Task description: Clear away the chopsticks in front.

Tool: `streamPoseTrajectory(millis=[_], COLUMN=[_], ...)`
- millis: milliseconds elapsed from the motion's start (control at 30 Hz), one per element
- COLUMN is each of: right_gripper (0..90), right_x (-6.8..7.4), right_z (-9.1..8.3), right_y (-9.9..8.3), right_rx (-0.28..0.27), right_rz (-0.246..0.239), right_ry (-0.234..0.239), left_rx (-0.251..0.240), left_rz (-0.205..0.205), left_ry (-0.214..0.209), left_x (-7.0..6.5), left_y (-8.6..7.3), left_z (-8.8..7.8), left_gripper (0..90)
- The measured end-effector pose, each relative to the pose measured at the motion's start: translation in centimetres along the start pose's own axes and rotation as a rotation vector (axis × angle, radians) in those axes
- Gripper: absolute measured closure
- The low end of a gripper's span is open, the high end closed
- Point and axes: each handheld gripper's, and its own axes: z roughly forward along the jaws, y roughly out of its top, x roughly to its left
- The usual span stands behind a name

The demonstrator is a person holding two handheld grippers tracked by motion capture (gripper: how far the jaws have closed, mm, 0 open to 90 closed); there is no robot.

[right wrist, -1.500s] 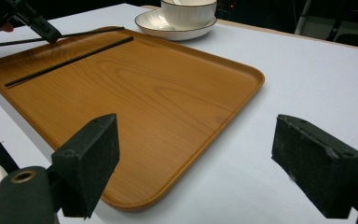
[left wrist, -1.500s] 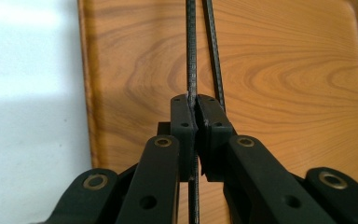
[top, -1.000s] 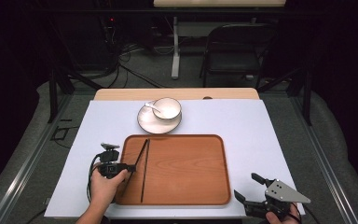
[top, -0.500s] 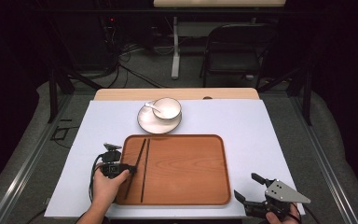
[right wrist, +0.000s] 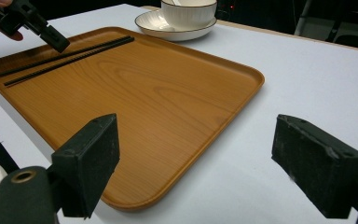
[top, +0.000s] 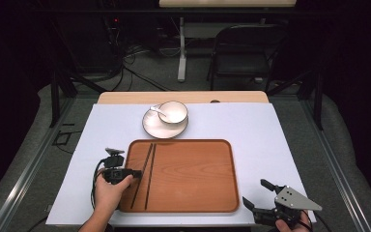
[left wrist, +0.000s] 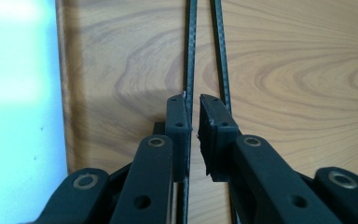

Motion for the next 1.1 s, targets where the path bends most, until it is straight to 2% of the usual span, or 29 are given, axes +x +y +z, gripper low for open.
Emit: streamPoseTrajectory(millis=[100, 533, 667, 767, 933, 1100], right_gripper=[14.7, 14.7, 14.7, 14.7, 14.7, 14.7], right_x=[0.0, 0.0, 0.0, 0.0, 0.0, -0.1], right_z=[0.0, 0.0, 0.0, 0.0, 0.1, 0.0], right_y=[0.0, 0.0, 0.0, 0.0, 0.0, 0.0], right_rx=[0.000, 0.000, 0.001, 0.001, 0.001, 0.001], right_rz=[0.000, 0.000, -0.001, -0.001, 0.004, 0.011], right_ry=[0.000, -0.001, -0.001, -0.001, -0.004, -0.011], left_rx=[-0.016, -0.108, -0.181, -0.244, -0.328, -0.353], left_rz=[0.001, 0.068, 0.127, 0.149, 0.206, 0.232], left_ry=[-0.006, -0.050, -0.035, -0.052, -0.013, 0.017], left_x=[0.0, 0.4, 0.9, 1.5, 2.4, 2.9], left_y=[0.0, -0.9, -1.8, -2.6, -4.1, -5.3], left_z=[-0.2, -2.1, -2.9, -3.5, -4.3, -5.0], left_gripper=[78.2, 57.5, 50.2, 44.3, 35.7, 33.4])
